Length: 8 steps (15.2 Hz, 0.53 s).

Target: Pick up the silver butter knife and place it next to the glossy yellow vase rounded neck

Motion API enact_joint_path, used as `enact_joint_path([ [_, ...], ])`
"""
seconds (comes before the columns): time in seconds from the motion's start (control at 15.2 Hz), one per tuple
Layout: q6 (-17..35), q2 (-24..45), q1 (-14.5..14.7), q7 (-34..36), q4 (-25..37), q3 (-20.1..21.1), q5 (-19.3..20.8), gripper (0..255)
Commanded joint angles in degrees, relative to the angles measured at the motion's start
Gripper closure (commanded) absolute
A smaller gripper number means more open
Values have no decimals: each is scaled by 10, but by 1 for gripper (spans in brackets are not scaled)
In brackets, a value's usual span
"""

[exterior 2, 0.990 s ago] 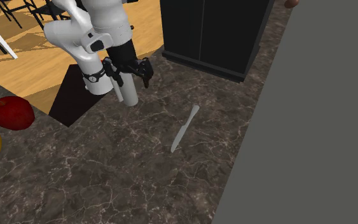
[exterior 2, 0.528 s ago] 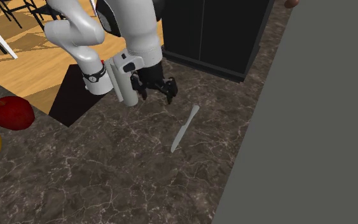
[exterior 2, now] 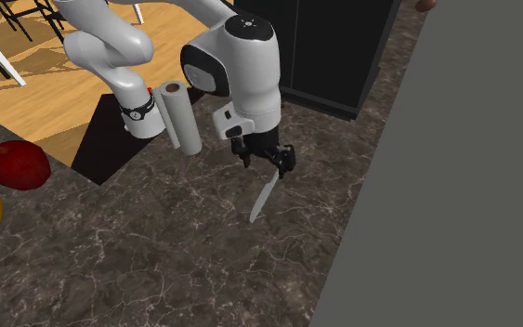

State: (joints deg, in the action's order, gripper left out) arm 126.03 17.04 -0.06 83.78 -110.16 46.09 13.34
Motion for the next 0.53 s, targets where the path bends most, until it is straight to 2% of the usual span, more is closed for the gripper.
enact_joint_path([
  [0.0, 5, 32, 19, 27, 19, -14, 27, 0],
  [0.46, 41, 65, 36, 46, 7, -32, 57, 0],
])
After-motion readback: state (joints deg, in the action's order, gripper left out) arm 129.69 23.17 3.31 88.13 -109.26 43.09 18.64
